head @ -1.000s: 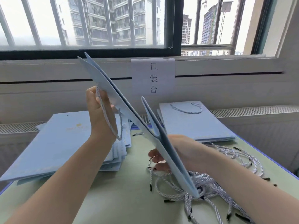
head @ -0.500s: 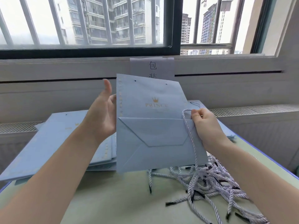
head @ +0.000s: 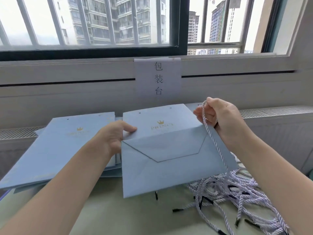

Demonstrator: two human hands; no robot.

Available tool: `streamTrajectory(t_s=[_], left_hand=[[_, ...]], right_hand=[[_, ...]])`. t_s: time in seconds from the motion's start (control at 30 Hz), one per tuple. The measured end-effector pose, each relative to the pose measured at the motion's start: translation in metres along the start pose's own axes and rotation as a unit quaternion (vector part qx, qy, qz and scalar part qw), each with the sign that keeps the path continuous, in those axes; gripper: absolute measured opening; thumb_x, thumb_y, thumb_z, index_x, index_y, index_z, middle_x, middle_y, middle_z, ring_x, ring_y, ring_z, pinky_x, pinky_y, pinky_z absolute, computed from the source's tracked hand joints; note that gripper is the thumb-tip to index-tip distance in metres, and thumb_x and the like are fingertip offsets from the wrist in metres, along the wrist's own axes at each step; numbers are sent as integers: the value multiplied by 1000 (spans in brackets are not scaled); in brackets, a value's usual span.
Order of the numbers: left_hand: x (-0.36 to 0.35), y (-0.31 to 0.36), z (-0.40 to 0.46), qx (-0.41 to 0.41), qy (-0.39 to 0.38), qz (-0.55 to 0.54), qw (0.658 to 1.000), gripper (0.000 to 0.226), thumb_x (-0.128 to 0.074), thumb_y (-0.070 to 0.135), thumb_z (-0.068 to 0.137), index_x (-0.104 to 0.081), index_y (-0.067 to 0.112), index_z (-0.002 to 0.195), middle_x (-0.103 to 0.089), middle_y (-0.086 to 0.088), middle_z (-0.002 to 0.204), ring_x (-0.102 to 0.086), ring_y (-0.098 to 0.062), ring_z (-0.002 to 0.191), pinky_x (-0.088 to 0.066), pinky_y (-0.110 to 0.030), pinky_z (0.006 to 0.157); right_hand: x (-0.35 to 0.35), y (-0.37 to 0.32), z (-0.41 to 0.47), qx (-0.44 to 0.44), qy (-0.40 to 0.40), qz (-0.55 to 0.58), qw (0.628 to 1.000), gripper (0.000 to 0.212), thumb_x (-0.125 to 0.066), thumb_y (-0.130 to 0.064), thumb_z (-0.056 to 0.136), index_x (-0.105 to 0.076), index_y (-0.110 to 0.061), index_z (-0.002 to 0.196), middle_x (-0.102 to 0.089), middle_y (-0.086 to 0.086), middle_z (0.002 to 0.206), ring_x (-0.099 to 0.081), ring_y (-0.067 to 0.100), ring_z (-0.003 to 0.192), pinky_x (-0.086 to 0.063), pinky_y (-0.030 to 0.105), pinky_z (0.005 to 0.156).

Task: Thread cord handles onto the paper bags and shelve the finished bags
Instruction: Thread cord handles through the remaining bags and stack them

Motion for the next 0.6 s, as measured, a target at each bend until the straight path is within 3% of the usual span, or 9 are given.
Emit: streamTrajectory(t_s=[0.07,0.2,0.3,0.37,0.43,0.53,0.6], left_hand=[[-12,-13,0,42,-56,13,997,28,-42,-8,88,-55,-5,113,-68,-19,97,-71,-29,66,-58,-42,54],[-32,-26,-7,59,-127,103,985,36,-44,-13,85,-55,-1,117,-70,-18,103,-71,-30,77,-60,-40,61],[-35,-27,-6,29,-93,198,975,65,-49,-13,88,-28,15,143,-59,-26,120,-70,-26,61,-57,-36,49],[-34,-25,-5,10,-71,267,961,78,-53,-8,90,-15,25,149,-57,-27,118,-65,-21,49,-53,-29,43],[-34,-24,-3,-3,-65,322,944,79,-57,-1,90,-14,29,149,-57,-23,120,-64,-20,54,-55,-29,47],[-33,-19,0,-32,-41,374,926,74,-59,6,91,-17,32,147,-48,-21,135,-62,-20,63,-56,-29,50],[-36,-18,-1,-50,-32,404,913,71,-57,10,93,-18,32,148,-50,-17,133,-60,-20,70,-55,-28,51]], right_hand=[[9,2,3,11,14,-96,995,29,-45,-19,99,-54,-12,72,-59,-2,57,-63,7,58,-51,25,69],[17,11,5,3,7,-207,978,24,-45,-14,98,-62,-12,81,-48,-1,63,-54,2,45,-49,13,52],[14,18,5,8,-4,-284,959,21,-48,-14,97,-63,-10,83,-53,-2,62,-54,3,46,-43,11,46],[6,25,4,9,-26,-311,950,18,-48,-12,96,-61,-8,84,-61,2,66,-56,6,49,-44,14,49],[-3,34,0,11,-57,-318,946,15,-50,-10,96,-58,-11,84,-66,4,70,-58,9,53,-45,18,53],[-14,41,-5,37,-87,-361,928,11,-52,-11,95,-58,-16,88,-71,1,77,-62,9,61,-42,11,52],[-21,40,-9,55,-106,-392,912,17,-49,-9,94,-59,-21,90,-71,-1,79,-63,10,66,-42,9,54]])
Point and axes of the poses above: each hand's wrist, its own z-axis towards the middle knuckle, its own x-axis out of the back of the hand, y = z × x, the point moved 10 cm from there along z, towards the middle knuckle
